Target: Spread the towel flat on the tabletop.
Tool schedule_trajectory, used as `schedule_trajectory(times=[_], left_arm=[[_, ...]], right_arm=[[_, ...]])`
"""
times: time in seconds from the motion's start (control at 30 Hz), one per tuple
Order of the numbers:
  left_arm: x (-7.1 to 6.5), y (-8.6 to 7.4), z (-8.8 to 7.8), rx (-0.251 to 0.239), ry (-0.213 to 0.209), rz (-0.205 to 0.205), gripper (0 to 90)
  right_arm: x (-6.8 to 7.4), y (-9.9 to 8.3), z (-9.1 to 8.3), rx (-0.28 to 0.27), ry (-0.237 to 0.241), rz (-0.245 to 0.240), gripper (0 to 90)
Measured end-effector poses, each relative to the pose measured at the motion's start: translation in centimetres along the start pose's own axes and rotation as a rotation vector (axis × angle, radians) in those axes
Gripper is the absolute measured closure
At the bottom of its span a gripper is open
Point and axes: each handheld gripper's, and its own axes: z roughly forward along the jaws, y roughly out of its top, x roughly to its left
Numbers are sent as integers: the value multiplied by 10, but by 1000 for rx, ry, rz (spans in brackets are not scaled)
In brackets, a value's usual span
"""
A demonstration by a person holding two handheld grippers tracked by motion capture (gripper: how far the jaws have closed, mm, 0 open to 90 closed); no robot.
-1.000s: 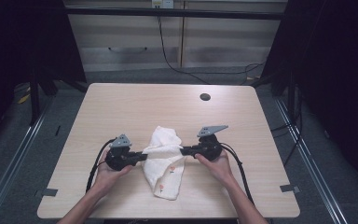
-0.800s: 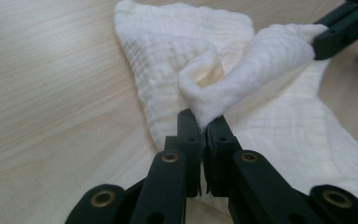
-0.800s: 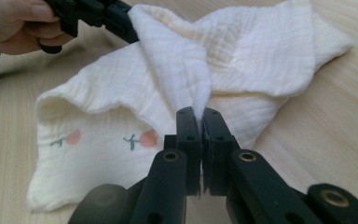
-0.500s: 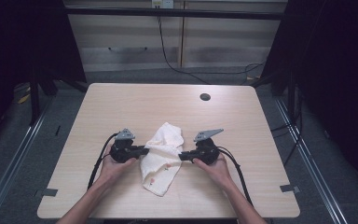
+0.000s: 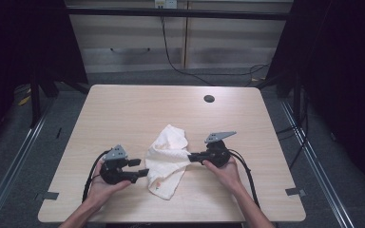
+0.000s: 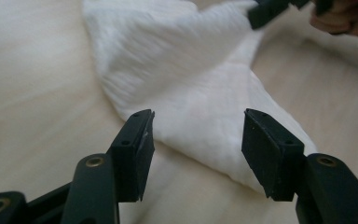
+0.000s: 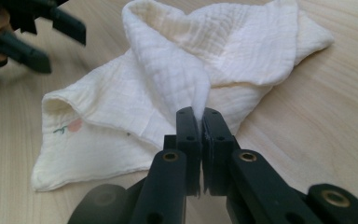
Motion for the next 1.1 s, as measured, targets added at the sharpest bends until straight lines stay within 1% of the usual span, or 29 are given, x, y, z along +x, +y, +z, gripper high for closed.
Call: schedule_trajectory(times=[0.03,0.07,0.1,0.13,0.17,0.23,0.27,0.33,0.4,0.43,0.47,0.5,0.53,0.57,0.6,0.63,0.67,0.7,0.73,0.77,0.8,0.83,0.87,0.9,0.97,1.03,1.07,1.1], left_arm=[[-4,-3,2,10,-4,2,427],[-7,-3,6,17,-14,14,414],[-9,-4,8,24,-28,13,407],[-10,-3,11,23,-31,12,392],[-12,-3,13,26,-40,19,390],[-16,-3,16,31,-41,33,387],[-17,-3,18,36,-52,34,382],[-19,-4,19,42,-52,46,368],[-20,-4,21,55,-42,56,380],[-20,-5,22,67,-39,64,479],[-19,-7,25,88,-20,78,545],[-17,-7,25,103,-18,88,647],[-17,-7,25,103,-18,88,722],[-16,-7,25,99,-10,89,722],[-14,-7,24,99,-1,87,777],[-12,-6,23,91,3,79,854],[-9,-5,21,86,12,81,869],[-3,-4,16,68,21,71,873],[-3,-4,16,68,21,71,875],[0,-3,13,53,23,63,875],[2,-1,10,41,25,60,876],[5,3,4,11,25,56,876],[5,3,4,11,25,56,876],[6,5,1,0,20,57,876],[7,9,-3,-13,22,80,876],[8,12,-5,-28,21,75,876],[7,13,-6,-37,17,69,876],[7,15,-9,-40,10,82,877]], right_arm=[[0,0,0,-3,1,1,873],[-1,0,0,-6,1,0,873],[0,1,0,-10,2,5,873],[0,1,0,-15,3,4,873],[0,1,-1,-18,5,3,873],[0,1,-1,-20,5,2,872],[0,1,-1,-22,6,1,873],[0,1,-2,-29,5,3,872],[0,1,-3,-30,6,5,872],[1,2,-4,-36,5,5,872],[1,2,-5,-37,7,4,872],[1,3,-6,-41,7,2,872],[1,3,-6,-41,7,2,872],[1,3,-6,-44,7,2,872],[1,4,-7,-47,6,2,872],[2,4,-9,-51,7,1,873],[2,4,-10,-53,7,-2,873],[4,5,-12,-51,6,-1,873],[4,5,-12,-54,9,-7,873],[4,5,-12,-54,9,-7,873],[7,5,-15,-52,10,-15,873],[10,5,-16,-52,14,-18,873],[10,5,-16,-52,14,-18,873],[12,5,-17,-49,18,-21,873],[19,5,-20,-43,20,-30,873],[25,4,-23,-40,28,-39,873],[28,3,-25,-41,37,-35,873],[35,1,-29,-44,46,-44,873]])
